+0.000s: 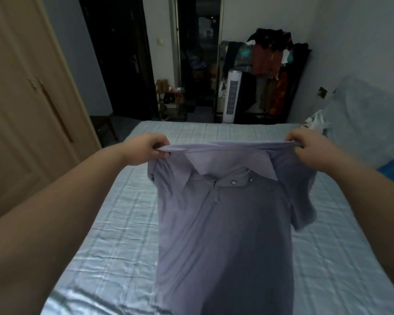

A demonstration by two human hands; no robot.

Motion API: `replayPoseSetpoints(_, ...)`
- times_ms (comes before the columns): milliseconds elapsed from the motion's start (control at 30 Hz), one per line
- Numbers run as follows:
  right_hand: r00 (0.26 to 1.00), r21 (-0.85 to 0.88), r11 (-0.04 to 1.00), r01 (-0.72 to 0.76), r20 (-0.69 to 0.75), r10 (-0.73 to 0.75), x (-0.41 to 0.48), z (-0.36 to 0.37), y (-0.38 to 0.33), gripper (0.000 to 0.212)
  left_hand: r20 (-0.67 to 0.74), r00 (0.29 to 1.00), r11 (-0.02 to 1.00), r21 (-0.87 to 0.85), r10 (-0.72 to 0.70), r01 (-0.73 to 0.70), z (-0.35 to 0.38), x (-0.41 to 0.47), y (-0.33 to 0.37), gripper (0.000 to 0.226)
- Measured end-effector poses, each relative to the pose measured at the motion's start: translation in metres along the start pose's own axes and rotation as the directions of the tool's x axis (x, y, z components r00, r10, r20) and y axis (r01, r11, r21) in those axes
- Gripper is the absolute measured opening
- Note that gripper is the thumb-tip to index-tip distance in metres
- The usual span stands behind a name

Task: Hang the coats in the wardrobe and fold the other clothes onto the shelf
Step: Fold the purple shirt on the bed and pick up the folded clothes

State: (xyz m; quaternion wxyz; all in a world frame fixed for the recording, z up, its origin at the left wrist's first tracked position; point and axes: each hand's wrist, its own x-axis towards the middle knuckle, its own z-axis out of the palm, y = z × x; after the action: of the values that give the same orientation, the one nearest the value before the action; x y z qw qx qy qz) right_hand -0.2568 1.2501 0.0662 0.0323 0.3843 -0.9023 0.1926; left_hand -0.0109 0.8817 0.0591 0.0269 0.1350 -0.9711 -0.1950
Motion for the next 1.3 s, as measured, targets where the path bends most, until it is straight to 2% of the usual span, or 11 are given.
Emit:
replayPoseSetpoints(100,0.993,0.079,0.994,-0.071,-0.089,0.078,-0.019,0.0,-0.002,0.028,0.072,0.997,0.999,-0.041,-0.009,0.012,-0.008,-0.011,0.001,0.014)
replayPoseSetpoints(267,0.966,0.164,0.975,-0.152,-0.182,0.182,-0.048,0.003,-0.019,0.036,0.162,0.987,0.995,0.094,0.014,-0.029,-0.008,-0.033,-0.006,0.016)
replayPoseSetpoints(433,0.932,0.29,0.936,-0.2,-0.239,0.273,-0.067,0.016,-0.04,0.034,0.162,0.987,0.986,0.163,0.012,-0.039,-0.005,-0.057,-0.017,0.02)
replayPoseSetpoints(500,0.915,0.326,0.917,-0.229,-0.25,0.317,-0.076,0.019,-0.048,0.024,0.067,0.998,0.992,0.127,-0.012,0.004,0.001,-0.065,-0.023,0.024)
replayPoseSetpoints(600,0.885,0.297,0.917,-0.268,-0.301,0.356,-0.09,0.015,-0.052,0.01,-0.189,0.976,0.985,-0.151,-0.111,0.082,0.014,-0.075,-0.031,0.026)
replayPoseSetpoints(633,0.875,0.294,0.919,-0.262,-0.328,0.355,-0.096,0.013,-0.055,0.015,-0.266,0.951,0.967,-0.233,-0.16,0.098,0.019,-0.079,-0.032,0.023)
replayPoseSetpoints(700,0.867,0.284,0.926,-0.25,-0.36,0.344,-0.106,0.013,-0.062,0.025,-0.392,0.898,0.953,-0.291,-0.198,0.083,0.027,-0.083,-0.033,0.019)
replayPoseSetpoints(800,0.875,0.161,0.955,-0.25,-0.385,0.294,-0.113,0.024,-0.07,0.022,-0.481,0.858,0.949,-0.314,-0.182,0.026,0.035,-0.08,-0.038,0.019)
replayPoseSetpoints(933,0.912,0.098,0.961,-0.26,-0.301,0.278,-0.096,0.051,-0.058,0.018,-0.445,0.88,0.966,-0.251,-0.167,0.057,0.045,-0.055,-0.056,0.019)
replayPoseSetpoints(1033,0.915,0.078,0.946,-0.314,-0.24,0.323,-0.071,0.078,-0.039,0.02,-0.394,0.902,0.973,-0.21,-0.173,0.095,0.058,-0.022,-0.075,0.017)
replayPoseSetpoints(1300,0.92,0.106,0.921,-0.375,-0.081,0.384,0.041,0.181,0.045,0.022,-0.158,0.968,0.971,-0.168,-0.194,0.168,0.124,0.103,-0.139,0.021)
